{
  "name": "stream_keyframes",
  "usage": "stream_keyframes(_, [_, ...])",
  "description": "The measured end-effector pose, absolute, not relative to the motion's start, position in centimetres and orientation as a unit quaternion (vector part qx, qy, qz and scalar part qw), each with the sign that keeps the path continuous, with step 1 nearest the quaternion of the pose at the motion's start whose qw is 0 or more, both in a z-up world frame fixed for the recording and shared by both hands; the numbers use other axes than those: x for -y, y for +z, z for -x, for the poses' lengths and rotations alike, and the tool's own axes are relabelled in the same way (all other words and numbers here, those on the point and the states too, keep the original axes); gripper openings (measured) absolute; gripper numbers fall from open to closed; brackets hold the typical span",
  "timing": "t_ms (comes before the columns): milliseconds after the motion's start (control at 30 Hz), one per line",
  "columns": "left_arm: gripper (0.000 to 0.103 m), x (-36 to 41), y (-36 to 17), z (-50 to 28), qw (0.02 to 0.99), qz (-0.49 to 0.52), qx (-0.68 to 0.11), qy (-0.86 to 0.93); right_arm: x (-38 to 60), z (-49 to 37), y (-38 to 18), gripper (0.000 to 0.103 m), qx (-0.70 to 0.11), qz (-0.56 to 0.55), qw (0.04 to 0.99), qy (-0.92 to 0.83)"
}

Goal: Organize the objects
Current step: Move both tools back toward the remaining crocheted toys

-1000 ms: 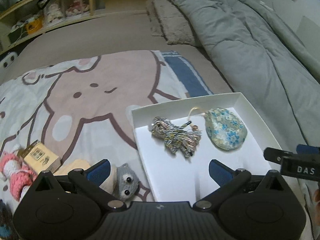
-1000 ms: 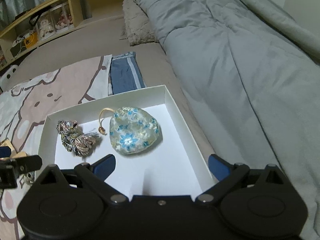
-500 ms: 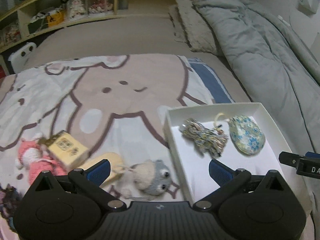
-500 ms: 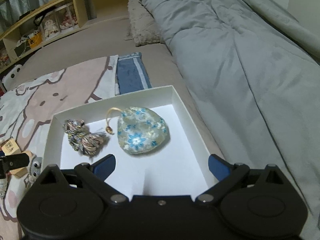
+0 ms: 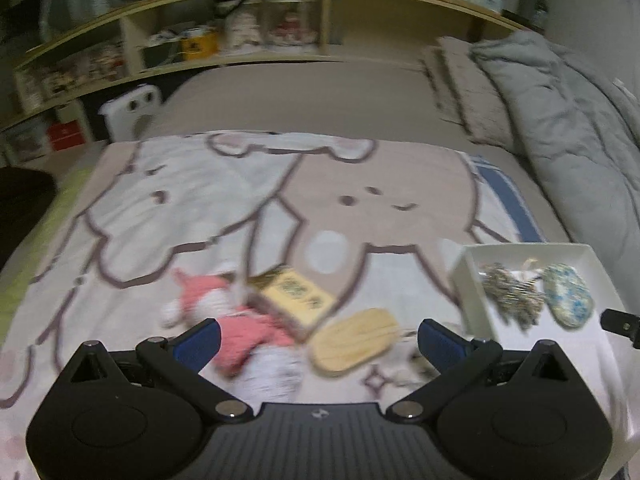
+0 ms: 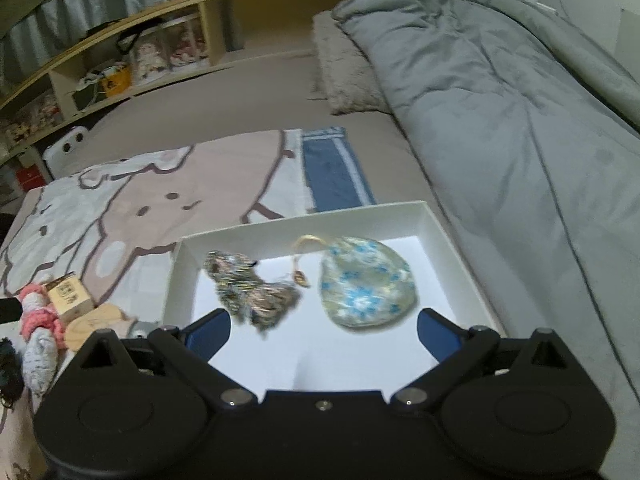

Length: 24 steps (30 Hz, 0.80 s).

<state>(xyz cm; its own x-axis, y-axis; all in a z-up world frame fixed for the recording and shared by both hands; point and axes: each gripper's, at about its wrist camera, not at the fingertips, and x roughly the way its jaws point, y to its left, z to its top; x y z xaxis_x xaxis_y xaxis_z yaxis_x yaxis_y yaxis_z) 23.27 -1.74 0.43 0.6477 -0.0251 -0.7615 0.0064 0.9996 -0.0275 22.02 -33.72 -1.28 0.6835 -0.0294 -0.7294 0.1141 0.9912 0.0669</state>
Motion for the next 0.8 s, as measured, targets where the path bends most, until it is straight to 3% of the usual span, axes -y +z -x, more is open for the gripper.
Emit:
stream_keyframes(600, [0.103, -6.8, -0.7, -19.3, 0.906, 0.014, -0.411, 0.101, 26.2, -21.1, -0.8, 0.103, -0.332, -0.031, 0.941, 0.052])
stream_keyframes(800, [0.103, -8.8, -2.6, -18.4, 0.895, 0.075, -0.425, 0.113, 24.3, -20.5, -1.5, 0.103, -0.309, -0.011, 0.945, 0.107])
